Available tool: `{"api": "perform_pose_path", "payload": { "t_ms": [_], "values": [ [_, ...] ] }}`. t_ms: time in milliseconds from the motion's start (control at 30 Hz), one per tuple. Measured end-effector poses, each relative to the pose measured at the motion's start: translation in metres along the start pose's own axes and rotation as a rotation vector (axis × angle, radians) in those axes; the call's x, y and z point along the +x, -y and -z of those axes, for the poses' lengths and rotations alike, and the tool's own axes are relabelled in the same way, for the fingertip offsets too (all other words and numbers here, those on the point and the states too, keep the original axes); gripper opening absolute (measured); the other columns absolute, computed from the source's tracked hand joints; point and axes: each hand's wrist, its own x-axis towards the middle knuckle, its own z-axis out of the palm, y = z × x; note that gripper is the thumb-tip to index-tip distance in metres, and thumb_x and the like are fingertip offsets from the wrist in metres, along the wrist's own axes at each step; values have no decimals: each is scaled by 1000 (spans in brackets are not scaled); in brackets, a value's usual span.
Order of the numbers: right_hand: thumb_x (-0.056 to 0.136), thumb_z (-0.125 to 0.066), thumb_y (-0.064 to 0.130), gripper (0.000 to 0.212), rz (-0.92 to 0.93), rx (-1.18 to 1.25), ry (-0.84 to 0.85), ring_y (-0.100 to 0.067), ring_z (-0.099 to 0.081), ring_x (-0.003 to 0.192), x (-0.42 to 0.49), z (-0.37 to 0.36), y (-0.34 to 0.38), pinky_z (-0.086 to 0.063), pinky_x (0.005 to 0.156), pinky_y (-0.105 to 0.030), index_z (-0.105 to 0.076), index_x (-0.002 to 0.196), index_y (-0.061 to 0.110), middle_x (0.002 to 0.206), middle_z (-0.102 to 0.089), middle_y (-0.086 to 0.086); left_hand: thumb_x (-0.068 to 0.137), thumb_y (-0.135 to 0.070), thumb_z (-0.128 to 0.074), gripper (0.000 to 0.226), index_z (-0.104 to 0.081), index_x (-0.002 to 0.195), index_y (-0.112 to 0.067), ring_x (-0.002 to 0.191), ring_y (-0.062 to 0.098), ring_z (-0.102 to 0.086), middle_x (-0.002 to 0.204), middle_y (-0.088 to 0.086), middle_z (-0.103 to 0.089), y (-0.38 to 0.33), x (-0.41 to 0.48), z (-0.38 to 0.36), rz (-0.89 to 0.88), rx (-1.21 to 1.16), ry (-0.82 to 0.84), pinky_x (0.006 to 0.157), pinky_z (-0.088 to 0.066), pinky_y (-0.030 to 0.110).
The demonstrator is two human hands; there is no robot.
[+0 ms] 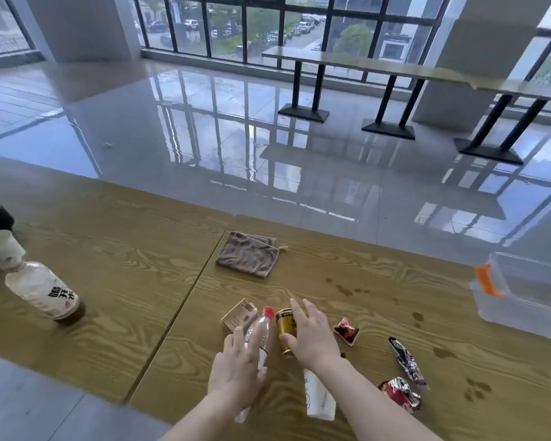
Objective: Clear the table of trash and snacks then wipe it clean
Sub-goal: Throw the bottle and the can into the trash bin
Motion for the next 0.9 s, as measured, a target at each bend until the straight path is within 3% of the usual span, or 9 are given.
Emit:
{"api": "perform_pose_path", "payload": {
  "t_ms": [133,300,467,633,800,900],
  "values": [
    [97,-60,43,83,-58,-4,47,-32,-15,150,9,-11,4,-28,118,-43,-6,159,29,167,-7,-5,88,-41,-58,91,3,153,-28,124,25,-40,148,11,-26,2,-2,-9,48,12,75,87,-53,35],
    [96,-63,37,92,-105,6,87,-35,-24,146,19,-24,5,-36,113,-42,4,158,36,168,-3,-7,88,-42,-60,94,5,155,-26,116,20,-42,135,4,-34,0,0,-16,75,-27,123,86,-51,30],
    [93,-64,30,91,-167,69,76,-37,-28,141,22,-24,2,-37,114,-42,-2,159,31,164,-12,-11,85,-36,-58,94,3,155,-28,110,17,-43,125,-1,-38,-6,2,-11,101,-116,108,81,-50,28],
    [92,-66,33,93,-154,52,29,-38,-28,142,17,-13,-15,-33,115,-42,-3,159,26,163,-12,-12,84,-35,-58,93,3,155,-28,109,15,-43,124,-3,-38,-16,7,-1,75,-155,57,77,-50,28],
    [90,-67,32,93,-149,111,-63,-36,-25,145,3,11,-30,-33,116,-43,-5,159,26,163,-13,-11,85,-36,-61,94,2,155,-29,128,19,-37,143,1,-33,-30,13,12,23,-186,-15,79,-51,27],
    [89,-67,35,93,-154,117,-122,-35,-27,144,-8,26,-43,-35,114,-43,-5,159,27,163,-15,-9,85,-36,-64,95,1,155,-28,125,21,-40,137,3,-38,-43,15,20,1,-184,-40,79,-52,29]
  ]
}}
